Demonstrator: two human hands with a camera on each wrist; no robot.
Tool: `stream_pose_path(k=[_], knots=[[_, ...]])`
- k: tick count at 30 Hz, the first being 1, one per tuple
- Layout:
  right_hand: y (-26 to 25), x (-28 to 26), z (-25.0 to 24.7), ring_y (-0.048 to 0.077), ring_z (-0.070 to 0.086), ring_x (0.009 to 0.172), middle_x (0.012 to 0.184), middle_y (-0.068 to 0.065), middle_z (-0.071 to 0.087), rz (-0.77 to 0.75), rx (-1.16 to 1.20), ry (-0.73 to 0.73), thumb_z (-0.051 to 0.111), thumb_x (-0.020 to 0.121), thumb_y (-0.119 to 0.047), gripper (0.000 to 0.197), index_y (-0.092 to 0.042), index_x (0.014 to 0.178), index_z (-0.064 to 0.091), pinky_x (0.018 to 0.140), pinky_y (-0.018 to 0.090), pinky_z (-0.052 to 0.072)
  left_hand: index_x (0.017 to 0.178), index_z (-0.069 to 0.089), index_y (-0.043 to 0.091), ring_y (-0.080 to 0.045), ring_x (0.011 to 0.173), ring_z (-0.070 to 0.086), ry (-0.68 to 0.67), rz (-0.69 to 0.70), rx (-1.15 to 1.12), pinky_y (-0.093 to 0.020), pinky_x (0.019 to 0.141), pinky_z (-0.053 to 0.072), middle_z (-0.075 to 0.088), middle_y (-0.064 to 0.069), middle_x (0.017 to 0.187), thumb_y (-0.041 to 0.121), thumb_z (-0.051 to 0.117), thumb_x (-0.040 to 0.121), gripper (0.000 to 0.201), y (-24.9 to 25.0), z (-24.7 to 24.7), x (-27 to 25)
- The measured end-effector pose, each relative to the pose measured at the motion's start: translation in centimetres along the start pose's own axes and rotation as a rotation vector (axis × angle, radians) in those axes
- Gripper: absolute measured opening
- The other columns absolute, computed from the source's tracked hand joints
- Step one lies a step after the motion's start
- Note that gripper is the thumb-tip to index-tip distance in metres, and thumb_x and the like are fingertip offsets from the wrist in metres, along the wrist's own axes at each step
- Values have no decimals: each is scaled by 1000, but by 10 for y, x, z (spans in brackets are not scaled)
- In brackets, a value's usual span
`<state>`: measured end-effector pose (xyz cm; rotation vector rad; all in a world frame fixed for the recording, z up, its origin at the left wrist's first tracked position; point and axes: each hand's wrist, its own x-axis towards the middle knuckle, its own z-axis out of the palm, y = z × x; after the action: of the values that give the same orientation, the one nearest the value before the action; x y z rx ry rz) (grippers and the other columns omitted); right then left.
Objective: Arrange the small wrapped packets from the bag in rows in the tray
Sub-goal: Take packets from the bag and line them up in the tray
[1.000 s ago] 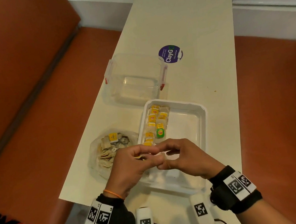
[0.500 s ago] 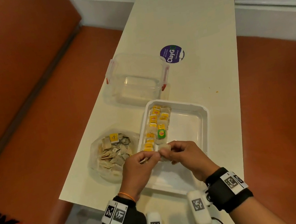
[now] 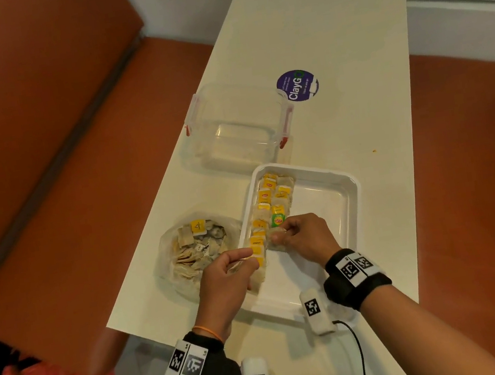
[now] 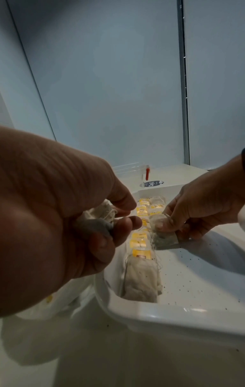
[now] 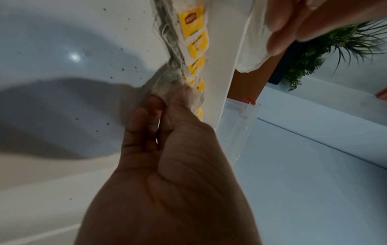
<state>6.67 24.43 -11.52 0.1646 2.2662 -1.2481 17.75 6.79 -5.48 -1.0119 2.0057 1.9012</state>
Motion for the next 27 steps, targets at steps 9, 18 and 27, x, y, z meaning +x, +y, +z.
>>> stream_pose_path(k=[9, 18, 27], knots=[[0, -1, 9, 12, 63, 63, 78, 6, 74, 25, 112, 143, 95, 72, -15, 23, -13, 81, 75, 57, 14, 53, 105, 79, 24, -7, 58, 58, -26, -5, -26, -15, 50, 43, 76, 0, 93, 14, 77, 90, 18, 1, -3, -2], [-4, -13, 6, 5, 54, 73, 90, -3, 62, -14, 89, 281, 97, 67, -17, 45, -16, 95, 63, 59, 10, 42, 111, 76, 24, -11, 65, 63, -33, -23, -67, -24, 56, 46, 76, -2, 84, 15, 77, 90, 23, 3, -1, -6], [-4, -14, 4, 4, 62, 78, 92, -6, 71, -95, -126, 138, 84, 82, -17, 17, -18, 98, 78, 68, 12, 42, 136, 61, 10, -33, 115, 73, -283, -138, -417, -44, 93, 54, 75, -15, 124, -8, 55, 100, 41, 11, -4, -11]])
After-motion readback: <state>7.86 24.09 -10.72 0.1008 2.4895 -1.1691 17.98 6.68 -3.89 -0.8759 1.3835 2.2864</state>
